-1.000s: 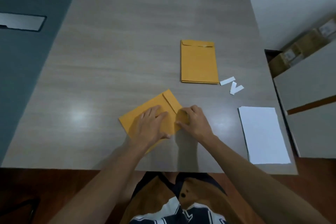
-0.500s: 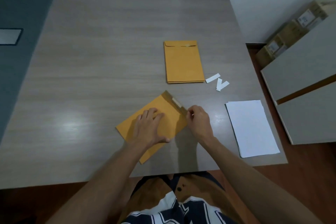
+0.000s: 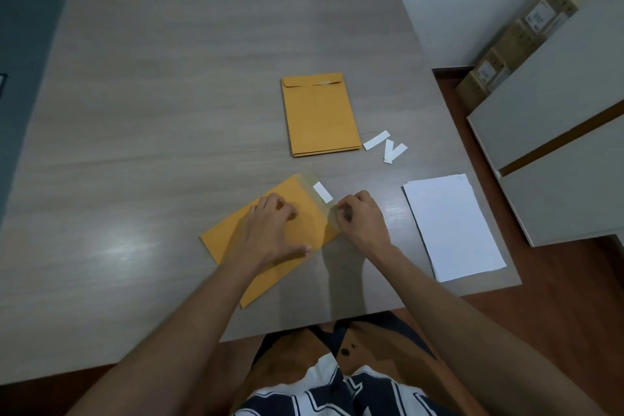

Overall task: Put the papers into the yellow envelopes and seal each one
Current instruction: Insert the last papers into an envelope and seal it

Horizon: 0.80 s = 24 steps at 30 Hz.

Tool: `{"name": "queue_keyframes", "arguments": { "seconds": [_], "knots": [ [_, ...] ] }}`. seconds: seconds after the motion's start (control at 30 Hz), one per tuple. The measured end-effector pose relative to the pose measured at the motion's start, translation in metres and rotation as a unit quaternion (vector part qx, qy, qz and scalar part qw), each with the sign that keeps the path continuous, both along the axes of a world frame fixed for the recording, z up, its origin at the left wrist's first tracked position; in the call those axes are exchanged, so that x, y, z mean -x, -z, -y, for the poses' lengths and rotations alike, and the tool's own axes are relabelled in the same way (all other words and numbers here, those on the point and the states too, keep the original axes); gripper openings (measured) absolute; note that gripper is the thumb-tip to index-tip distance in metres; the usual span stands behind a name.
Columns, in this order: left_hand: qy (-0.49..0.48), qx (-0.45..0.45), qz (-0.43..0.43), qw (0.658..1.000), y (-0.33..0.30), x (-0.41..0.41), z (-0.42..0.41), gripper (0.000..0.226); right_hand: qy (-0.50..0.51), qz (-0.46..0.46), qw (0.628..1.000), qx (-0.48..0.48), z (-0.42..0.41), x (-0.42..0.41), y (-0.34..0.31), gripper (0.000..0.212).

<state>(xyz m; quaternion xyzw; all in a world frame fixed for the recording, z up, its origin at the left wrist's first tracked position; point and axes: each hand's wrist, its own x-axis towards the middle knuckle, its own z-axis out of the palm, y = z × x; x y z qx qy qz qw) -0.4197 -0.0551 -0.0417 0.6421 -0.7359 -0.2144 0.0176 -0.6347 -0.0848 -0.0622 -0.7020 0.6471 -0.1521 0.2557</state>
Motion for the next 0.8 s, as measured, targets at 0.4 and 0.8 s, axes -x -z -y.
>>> {"name": "queue_keyframes", "arguments": {
  "seconds": [0.4, 0.8],
  "knots": [
    [-0.062, 0.035, -0.135, 0.988, -0.012, 0.130, 0.004, 0.020, 0.101, 0.018, 0.994, 0.023, 0.007, 0.105, -0.027, 0.027],
    [-0.327, -0.151, -0.270, 0.893, -0.017, 0.276, 0.022, 0.028, 0.198, -0.146, 0.965, -0.091, -0.011, 0.251, -0.024, 0.076]
  ]
}}
